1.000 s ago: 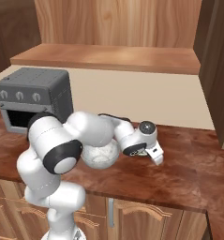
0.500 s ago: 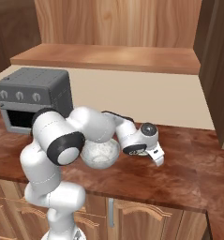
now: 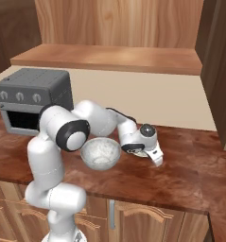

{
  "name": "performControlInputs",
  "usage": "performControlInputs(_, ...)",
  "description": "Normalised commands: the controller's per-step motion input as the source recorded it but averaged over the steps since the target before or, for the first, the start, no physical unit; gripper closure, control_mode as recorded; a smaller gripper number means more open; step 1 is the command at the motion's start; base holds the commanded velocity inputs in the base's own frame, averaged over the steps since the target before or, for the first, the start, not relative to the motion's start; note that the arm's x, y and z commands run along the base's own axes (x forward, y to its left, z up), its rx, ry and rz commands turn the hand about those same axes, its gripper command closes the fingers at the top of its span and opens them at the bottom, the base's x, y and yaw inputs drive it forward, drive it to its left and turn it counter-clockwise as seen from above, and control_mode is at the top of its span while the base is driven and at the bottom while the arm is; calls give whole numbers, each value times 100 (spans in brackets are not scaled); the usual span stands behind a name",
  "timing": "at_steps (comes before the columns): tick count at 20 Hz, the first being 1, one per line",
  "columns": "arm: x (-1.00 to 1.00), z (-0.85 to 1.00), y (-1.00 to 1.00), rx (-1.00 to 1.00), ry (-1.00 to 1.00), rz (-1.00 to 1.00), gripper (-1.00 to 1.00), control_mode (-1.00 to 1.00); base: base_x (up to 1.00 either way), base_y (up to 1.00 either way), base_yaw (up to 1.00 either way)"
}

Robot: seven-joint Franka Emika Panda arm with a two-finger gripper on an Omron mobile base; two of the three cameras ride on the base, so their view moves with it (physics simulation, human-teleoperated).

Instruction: Pick up the bowls on the counter and stack them on top of one another in the open cabinet. Place the smaller bowl on top of the larger bowl.

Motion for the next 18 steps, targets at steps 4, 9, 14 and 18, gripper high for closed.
performControlInputs(4,7,-16,0,0,0,-1,100,-100,0,0,0)
performControlInputs(9,0,0,0,0,0,0,100,-100,0,0,0)
performControlInputs(14,13,20,1,2,-2,-7,100,-100,0,0,0)
performControlInputs(18,21,53,9,3,-2,-13,100,-100,0,0,0)
